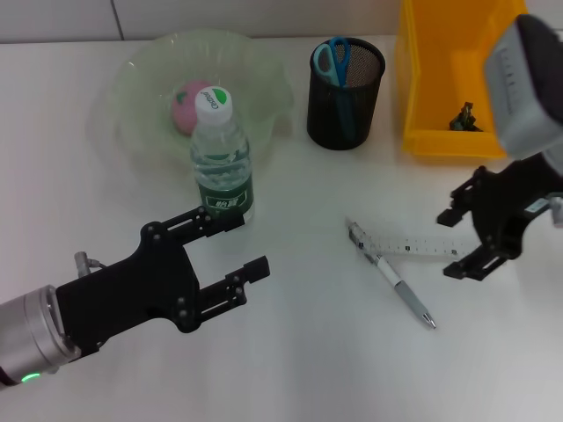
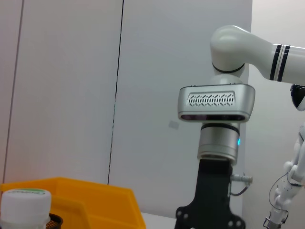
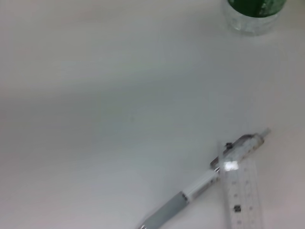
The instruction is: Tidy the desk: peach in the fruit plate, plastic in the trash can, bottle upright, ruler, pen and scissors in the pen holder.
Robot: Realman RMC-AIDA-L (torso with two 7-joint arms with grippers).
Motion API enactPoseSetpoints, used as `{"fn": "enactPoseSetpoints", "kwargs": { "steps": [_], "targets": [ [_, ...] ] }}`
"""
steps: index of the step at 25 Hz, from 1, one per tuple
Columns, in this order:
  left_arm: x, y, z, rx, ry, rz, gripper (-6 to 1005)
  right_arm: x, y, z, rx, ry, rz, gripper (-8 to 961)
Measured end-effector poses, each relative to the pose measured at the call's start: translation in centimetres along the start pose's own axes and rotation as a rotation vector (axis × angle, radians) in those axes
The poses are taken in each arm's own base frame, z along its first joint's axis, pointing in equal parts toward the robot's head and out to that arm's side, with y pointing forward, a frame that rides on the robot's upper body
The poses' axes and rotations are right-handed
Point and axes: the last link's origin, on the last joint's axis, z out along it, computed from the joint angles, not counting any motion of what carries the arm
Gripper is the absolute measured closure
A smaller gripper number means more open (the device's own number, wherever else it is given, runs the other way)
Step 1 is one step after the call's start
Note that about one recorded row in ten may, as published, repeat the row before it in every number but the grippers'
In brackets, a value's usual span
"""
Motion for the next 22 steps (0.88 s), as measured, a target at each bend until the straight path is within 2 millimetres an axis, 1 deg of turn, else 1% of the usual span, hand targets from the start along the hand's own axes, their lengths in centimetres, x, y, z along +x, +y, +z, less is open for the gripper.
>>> {"fn": "enactPoseSetpoints", "kwargs": {
  "steps": [2,3,7,12,17,22],
  "targets": [
    [0.0,0.0,0.0,0.001,0.001,-0.003,346,-0.6,-0.4,1.1,0.008,-0.002,-0.042,225],
    [-0.1,0.0,0.1,0.003,0.002,-0.005,346,-0.6,-0.4,1.1,0.008,-0.002,-0.042,225],
    [0.0,0.1,0.1,0.005,0.012,-0.01,346,-1.5,-1.3,2.4,0.01,-0.001,-0.092,226],
    [0.1,0.0,0.2,0.005,0.015,-0.02,345,-2.3,-1.9,3.2,0.022,0.027,-0.142,226],
    [0.2,-0.1,0.2,0.005,0.019,-0.025,345,-3.1,-2.2,3.7,0.022,0.058,-0.182,227],
    [0.2,-0.1,0.2,0.006,0.021,-0.029,345,-3.2,-2.3,4.0,0.003,0.088,-0.191,227]
  ]
}}
